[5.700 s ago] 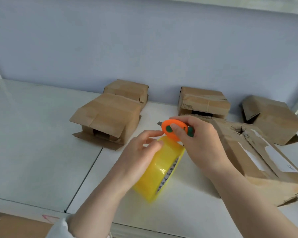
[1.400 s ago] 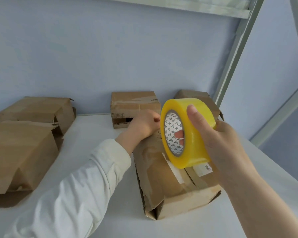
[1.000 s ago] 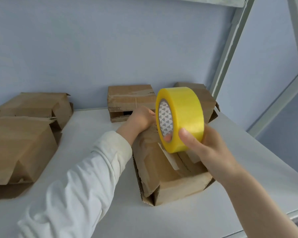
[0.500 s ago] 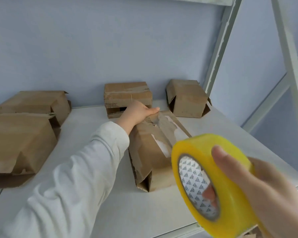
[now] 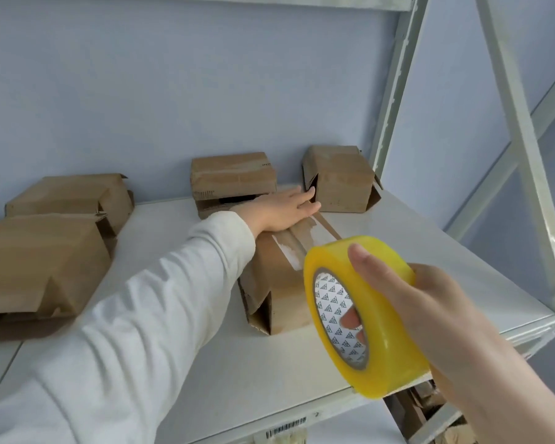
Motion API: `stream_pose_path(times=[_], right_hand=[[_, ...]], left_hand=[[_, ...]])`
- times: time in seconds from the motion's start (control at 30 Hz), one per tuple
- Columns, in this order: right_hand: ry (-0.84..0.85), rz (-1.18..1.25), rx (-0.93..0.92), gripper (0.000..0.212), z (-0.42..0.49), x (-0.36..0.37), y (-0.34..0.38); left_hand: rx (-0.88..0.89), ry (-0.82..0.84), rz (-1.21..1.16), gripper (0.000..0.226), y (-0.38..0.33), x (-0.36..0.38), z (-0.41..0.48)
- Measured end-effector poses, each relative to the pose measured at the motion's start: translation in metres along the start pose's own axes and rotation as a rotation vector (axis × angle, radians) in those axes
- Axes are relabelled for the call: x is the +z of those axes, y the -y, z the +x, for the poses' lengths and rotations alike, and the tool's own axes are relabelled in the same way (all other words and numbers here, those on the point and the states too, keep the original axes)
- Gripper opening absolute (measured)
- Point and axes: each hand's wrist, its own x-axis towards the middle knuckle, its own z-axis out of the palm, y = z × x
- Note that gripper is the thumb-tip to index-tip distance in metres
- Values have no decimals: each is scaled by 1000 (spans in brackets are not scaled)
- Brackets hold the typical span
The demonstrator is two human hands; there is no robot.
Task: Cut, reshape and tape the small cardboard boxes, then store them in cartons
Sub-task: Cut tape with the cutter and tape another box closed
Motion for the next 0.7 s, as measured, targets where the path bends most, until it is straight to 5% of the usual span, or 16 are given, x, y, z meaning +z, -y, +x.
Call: stream_pose_path(times=[0.07, 0.27, 0.7], right_hand=[[-9, 4, 5, 47, 2, -2, -2], [-8, 18, -7, 45, 6, -3, -4], [-43, 84, -19, 42, 11, -4, -21]], left_hand=[[5, -2, -27, 60, -4, -12, -1], [45, 3, 155, 61, -8, 2, -8], [151, -10, 122, 63, -38, -2, -21]])
